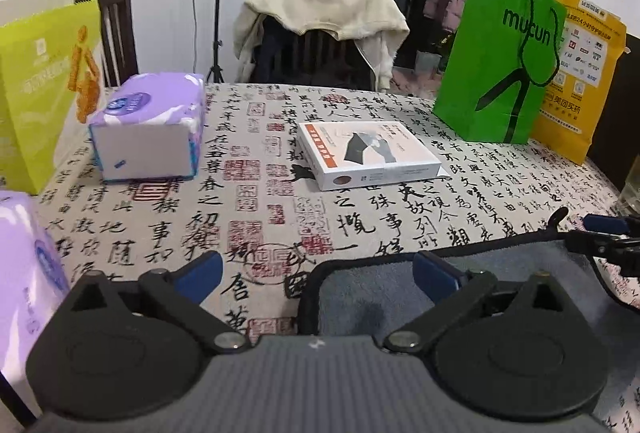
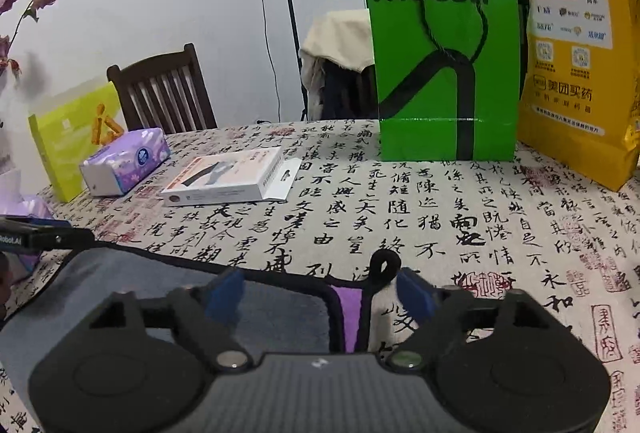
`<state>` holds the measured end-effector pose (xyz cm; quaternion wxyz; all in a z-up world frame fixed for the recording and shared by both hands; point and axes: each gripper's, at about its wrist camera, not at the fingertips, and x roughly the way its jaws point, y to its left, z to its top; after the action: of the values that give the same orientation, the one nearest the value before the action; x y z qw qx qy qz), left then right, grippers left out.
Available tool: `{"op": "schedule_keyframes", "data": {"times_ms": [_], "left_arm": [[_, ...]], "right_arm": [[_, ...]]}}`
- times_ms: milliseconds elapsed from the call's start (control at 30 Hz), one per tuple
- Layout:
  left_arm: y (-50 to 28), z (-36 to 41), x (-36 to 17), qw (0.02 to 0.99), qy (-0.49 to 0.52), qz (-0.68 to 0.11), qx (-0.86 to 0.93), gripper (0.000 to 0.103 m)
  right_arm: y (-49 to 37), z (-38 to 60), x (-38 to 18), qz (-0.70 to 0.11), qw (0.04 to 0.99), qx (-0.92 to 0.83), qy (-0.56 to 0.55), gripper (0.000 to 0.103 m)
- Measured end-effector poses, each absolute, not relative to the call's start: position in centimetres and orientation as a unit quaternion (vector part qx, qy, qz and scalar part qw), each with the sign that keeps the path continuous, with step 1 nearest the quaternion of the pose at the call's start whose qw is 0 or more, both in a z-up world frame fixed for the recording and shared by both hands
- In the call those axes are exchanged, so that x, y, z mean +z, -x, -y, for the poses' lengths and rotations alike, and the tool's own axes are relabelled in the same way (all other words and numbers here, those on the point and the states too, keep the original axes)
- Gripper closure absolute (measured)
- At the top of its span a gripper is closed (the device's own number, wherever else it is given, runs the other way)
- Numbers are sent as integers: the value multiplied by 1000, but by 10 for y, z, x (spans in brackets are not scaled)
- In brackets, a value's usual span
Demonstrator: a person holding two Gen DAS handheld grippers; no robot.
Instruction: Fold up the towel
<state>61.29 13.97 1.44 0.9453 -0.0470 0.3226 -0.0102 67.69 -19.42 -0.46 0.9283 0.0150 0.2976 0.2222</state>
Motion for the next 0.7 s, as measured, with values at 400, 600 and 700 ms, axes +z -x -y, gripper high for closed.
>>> {"op": "schedule_keyframes", "data": {"times_ms": [400, 600, 700], "left_arm": [[-582, -141, 24, 950, 35, -309, 2, 0], [-559, -139, 24, 949, 43, -314, -3, 0], [-548, -136, 25, 948, 45, -314, -5, 0]], "right_arm": [[-647, 202, 3, -300, 925, 231, -16, 10], [-628, 209, 10, -293, 927, 232, -28, 10], [-618, 210, 12, -290, 928, 233, -25, 10]]}}
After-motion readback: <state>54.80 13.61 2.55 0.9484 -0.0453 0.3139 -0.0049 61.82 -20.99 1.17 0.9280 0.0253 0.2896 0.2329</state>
